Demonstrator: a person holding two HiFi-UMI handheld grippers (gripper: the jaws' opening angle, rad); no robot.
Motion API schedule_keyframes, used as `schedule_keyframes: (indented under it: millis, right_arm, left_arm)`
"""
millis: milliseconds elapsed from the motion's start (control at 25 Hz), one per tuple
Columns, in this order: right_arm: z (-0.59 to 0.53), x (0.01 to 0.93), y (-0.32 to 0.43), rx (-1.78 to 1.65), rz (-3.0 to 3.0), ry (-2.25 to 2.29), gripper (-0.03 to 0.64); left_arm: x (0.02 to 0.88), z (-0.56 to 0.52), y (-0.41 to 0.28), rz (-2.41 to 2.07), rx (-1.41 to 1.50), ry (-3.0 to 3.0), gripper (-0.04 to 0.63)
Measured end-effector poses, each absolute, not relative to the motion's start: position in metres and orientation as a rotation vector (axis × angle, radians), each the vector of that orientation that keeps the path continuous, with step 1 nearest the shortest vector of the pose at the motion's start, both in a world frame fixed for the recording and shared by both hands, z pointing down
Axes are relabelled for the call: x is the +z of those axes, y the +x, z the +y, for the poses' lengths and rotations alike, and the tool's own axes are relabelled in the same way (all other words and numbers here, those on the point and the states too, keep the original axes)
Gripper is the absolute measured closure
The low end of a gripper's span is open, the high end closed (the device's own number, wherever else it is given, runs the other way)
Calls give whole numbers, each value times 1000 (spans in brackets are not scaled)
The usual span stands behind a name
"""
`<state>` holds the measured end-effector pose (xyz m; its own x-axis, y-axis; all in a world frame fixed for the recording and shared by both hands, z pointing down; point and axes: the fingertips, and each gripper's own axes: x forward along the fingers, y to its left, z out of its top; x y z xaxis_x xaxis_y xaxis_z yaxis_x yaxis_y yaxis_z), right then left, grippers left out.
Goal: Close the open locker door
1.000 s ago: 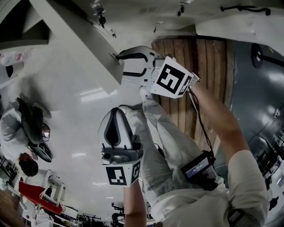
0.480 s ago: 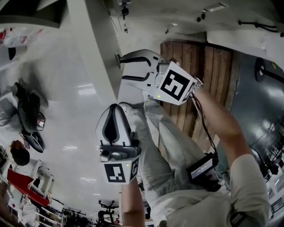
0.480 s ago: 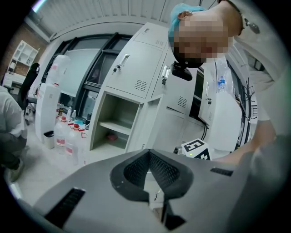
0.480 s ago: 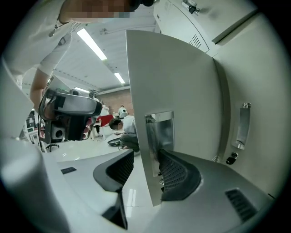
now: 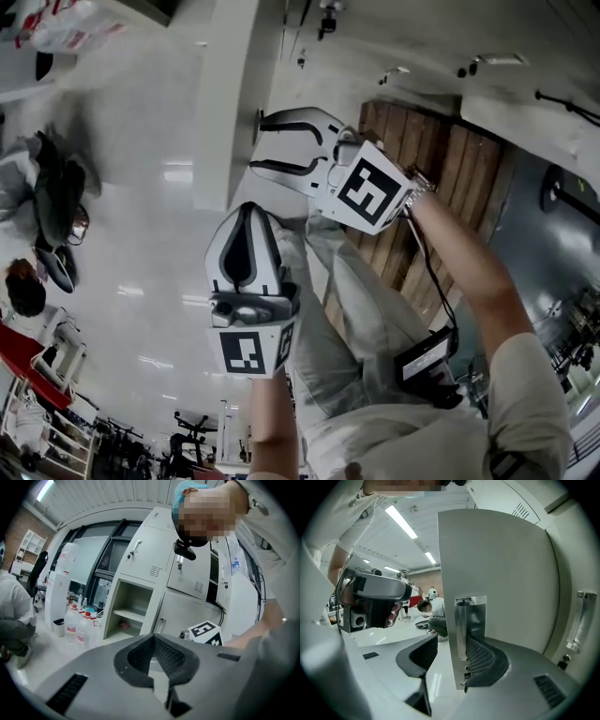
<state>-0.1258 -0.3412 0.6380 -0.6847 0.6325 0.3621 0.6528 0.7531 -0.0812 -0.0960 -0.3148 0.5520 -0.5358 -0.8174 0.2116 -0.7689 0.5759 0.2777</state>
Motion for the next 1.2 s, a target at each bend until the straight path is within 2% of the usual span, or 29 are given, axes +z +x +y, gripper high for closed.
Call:
schedule_keyframes:
  millis: [240,360,680,1200]
  right_arm:
    - [-329,636,-160,-16,-2599,-957,443]
    - [-321,635,-180,-23,-2607,-928,473]
    - [-296,634,-231,-50,-2628,-839,494]
    - [-309,634,-331,12,-2796,-382,514]
  left_arm:
    - [556,-297,-117,-2519,-225,1238,588]
    - [561,-285,-129,-2507,-221,1242,588]
    - [566,-259,-191,-2473,-240,1317,588]
    - [595,-247,-282,-2332,-195,1496,588]
